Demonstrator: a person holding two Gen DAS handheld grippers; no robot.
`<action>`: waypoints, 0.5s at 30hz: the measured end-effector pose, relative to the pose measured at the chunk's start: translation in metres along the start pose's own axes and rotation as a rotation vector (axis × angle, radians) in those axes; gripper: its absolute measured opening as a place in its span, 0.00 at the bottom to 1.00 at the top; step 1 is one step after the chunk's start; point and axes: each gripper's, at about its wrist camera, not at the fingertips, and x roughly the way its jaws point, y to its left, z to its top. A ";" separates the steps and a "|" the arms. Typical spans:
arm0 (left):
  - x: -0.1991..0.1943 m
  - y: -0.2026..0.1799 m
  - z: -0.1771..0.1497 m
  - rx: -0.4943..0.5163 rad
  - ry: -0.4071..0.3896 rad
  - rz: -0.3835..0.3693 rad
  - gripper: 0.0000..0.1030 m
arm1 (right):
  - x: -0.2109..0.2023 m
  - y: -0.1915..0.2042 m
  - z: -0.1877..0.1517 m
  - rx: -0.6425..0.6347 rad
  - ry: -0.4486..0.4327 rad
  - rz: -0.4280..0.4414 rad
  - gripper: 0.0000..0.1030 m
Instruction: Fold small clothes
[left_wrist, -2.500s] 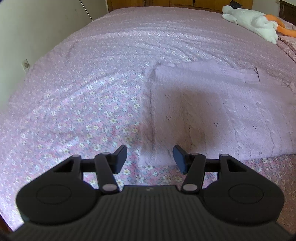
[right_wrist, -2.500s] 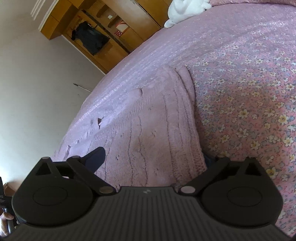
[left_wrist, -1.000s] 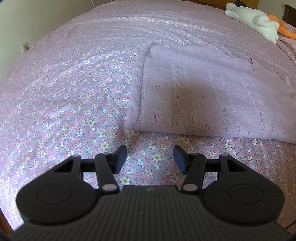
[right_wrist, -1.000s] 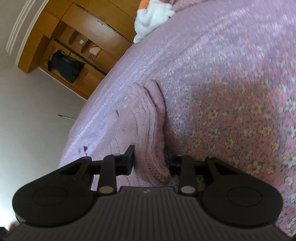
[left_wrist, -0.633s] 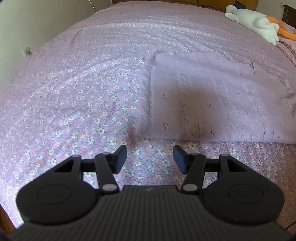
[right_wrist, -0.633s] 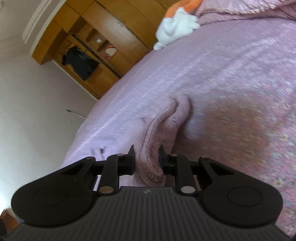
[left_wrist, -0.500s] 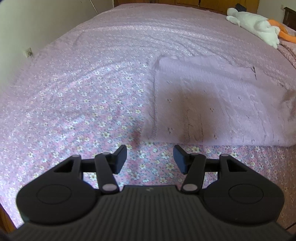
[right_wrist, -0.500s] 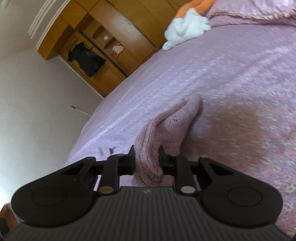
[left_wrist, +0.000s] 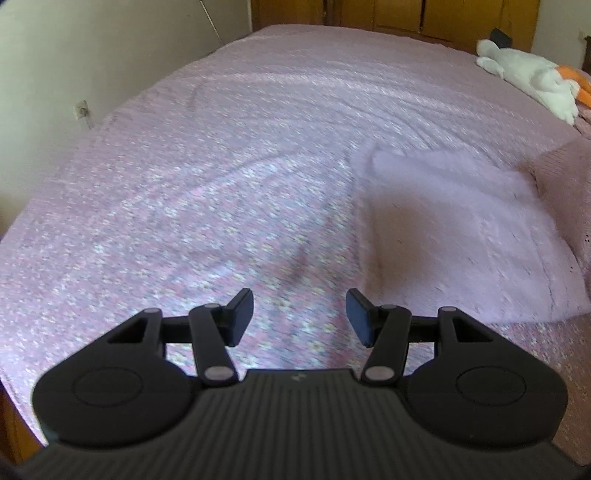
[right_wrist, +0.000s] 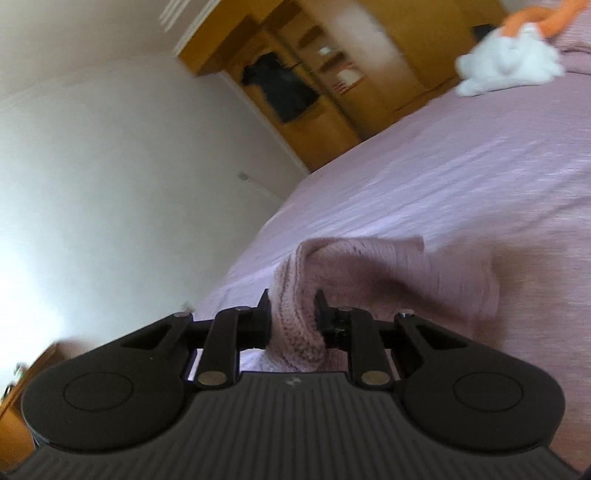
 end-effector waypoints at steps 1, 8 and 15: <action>-0.001 0.004 0.001 -0.001 -0.005 0.004 0.55 | 0.009 0.009 -0.003 -0.013 0.017 0.013 0.22; -0.004 0.040 0.004 -0.028 -0.024 0.036 0.55 | 0.090 0.072 -0.051 -0.186 0.204 0.049 0.22; 0.006 0.062 0.003 -0.048 -0.016 0.046 0.55 | 0.133 0.100 -0.115 -0.339 0.341 -0.056 0.25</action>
